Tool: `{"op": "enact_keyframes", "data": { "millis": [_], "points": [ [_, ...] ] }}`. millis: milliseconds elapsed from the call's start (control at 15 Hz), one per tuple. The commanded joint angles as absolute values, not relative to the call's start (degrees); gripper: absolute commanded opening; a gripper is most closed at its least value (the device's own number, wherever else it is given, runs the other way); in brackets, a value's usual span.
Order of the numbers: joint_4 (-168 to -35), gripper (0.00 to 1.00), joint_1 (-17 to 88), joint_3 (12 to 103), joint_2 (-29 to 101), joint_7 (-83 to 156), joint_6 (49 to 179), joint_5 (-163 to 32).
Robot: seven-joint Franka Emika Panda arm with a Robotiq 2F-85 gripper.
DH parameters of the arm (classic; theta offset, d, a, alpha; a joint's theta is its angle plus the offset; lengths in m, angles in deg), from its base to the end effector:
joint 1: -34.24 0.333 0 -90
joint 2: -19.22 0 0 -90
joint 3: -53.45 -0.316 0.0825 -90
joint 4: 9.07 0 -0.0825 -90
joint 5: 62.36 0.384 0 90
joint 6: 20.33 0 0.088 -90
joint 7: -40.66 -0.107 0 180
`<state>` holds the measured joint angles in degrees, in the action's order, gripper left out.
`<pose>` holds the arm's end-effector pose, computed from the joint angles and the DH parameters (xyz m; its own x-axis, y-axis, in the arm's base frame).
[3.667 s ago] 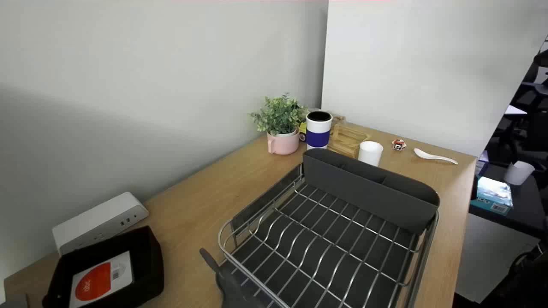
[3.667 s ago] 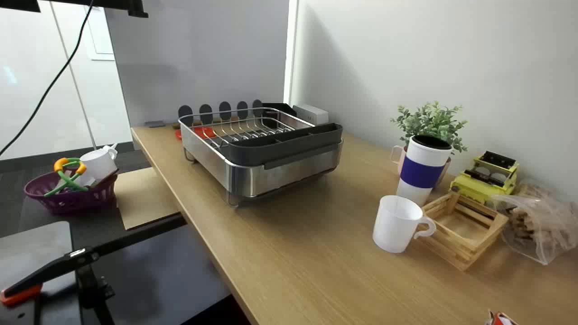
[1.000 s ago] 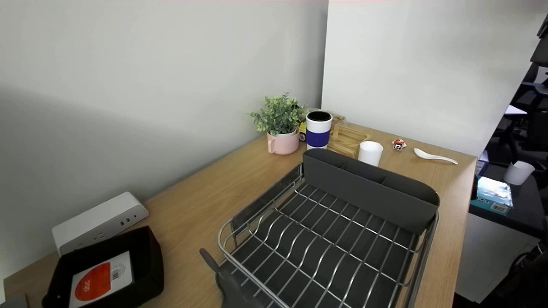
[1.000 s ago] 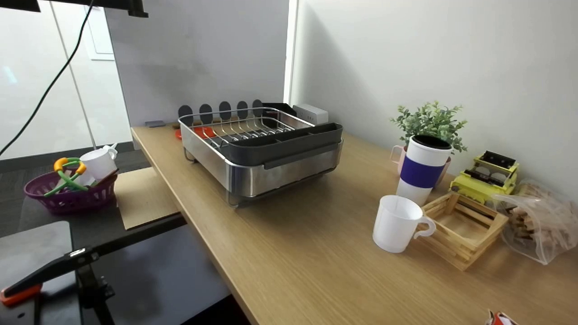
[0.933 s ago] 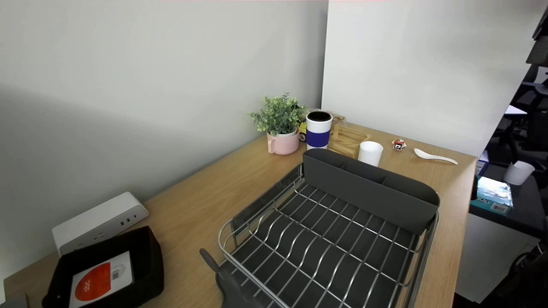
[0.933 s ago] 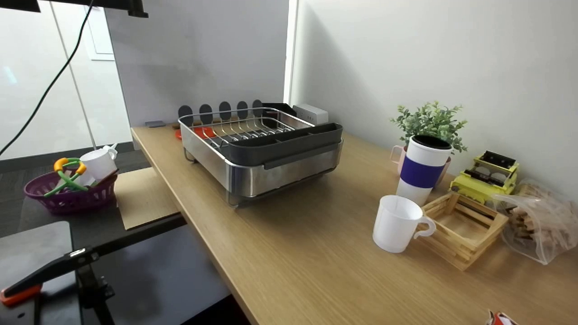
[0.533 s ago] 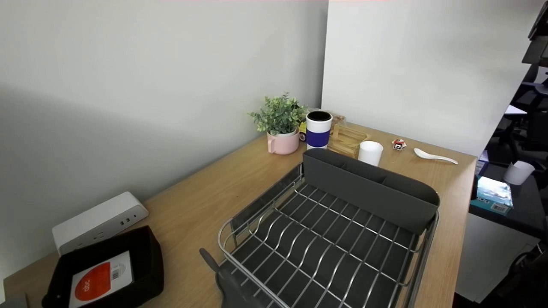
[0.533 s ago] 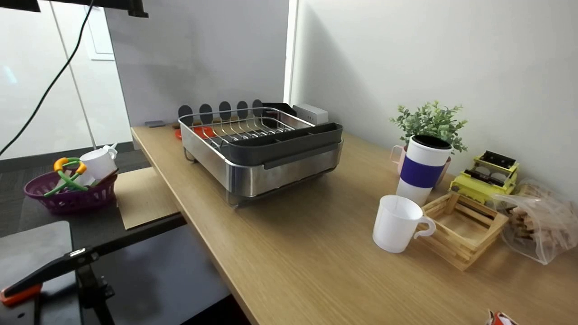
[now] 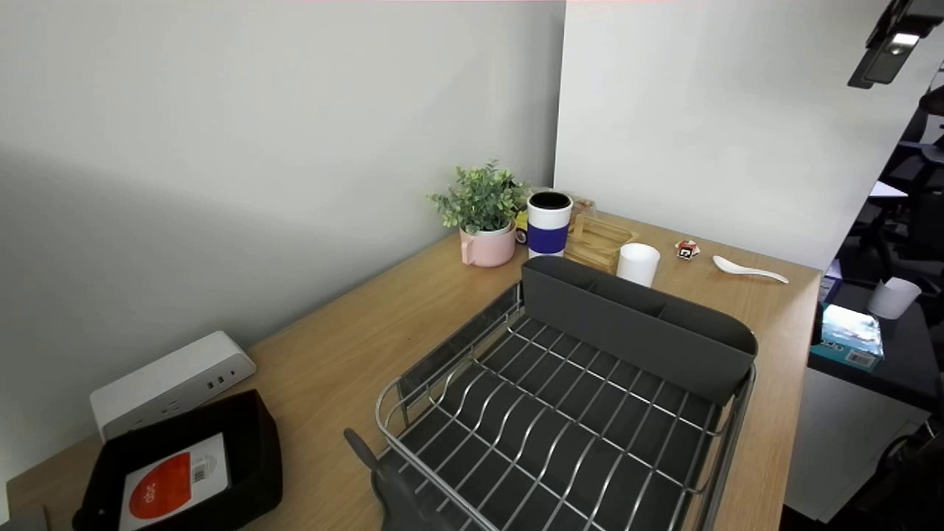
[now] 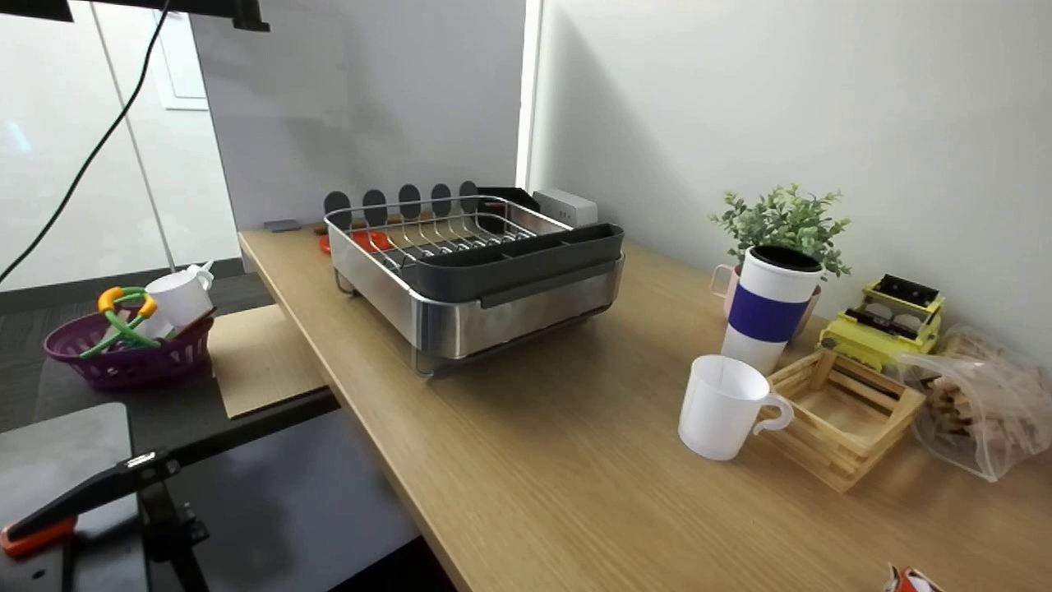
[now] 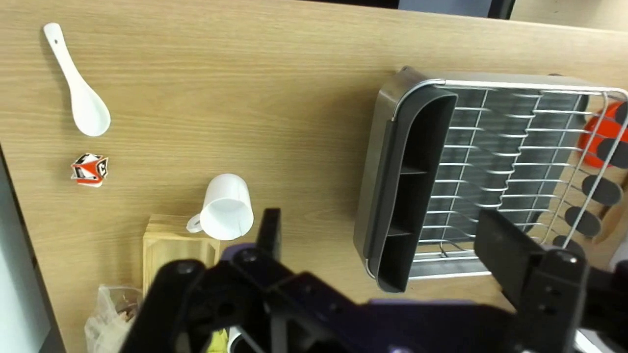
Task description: Take the white cup and put it in the dish rack
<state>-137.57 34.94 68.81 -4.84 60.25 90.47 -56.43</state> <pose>0.4257 -0.1167 0.5368 0.9862 0.0572 0.1551 0.0828 -0.9830 -0.1640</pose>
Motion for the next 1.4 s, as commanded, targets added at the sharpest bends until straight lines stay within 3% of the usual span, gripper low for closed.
{"op": "enact_keyframes", "data": {
  "millis": [0,733,1333],
  "points": [
    [-132.0,1.00,33.5,68.7,2.6,62.4,91.1,-55.2],
    [-113.6,1.00,28.8,67.5,23.4,66.6,80.2,-51.8],
    [-113.5,1.00,26.9,65.0,24.0,65.1,80.1,-53.1]
  ]
}}
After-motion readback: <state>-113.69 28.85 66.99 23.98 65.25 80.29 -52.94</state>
